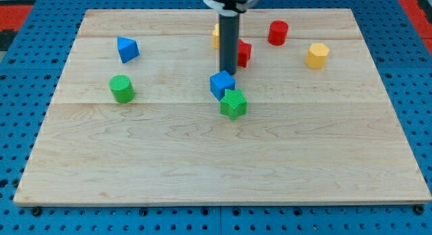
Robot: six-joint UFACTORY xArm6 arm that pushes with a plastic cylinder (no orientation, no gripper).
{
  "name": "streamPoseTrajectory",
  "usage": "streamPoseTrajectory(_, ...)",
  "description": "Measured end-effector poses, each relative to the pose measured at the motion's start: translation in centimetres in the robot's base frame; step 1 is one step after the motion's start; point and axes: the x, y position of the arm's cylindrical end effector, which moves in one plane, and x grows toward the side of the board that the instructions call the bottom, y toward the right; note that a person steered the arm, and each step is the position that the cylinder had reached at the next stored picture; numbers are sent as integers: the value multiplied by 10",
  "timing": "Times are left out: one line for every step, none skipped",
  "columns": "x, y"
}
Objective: Place the red star in between the yellow heart and green circle
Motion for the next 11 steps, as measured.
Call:
streamPoseTrajectory(11,49)
streamPoseTrajectory(9,78)
streamPoseTrajectory(-13,80)
streamPoseTrajectory(-46,85)
streamPoseTrajectory(-64,80)
streamPoseTrajectory(-64,41)
streamPoseTrajectory(-55,-9)
streamPoseTrajectory(-45,-49)
streamPoseTrajectory(-45,-61)
streamPoseTrajectory(-45,-65)
streamPoseTrajectory(-45,-55)
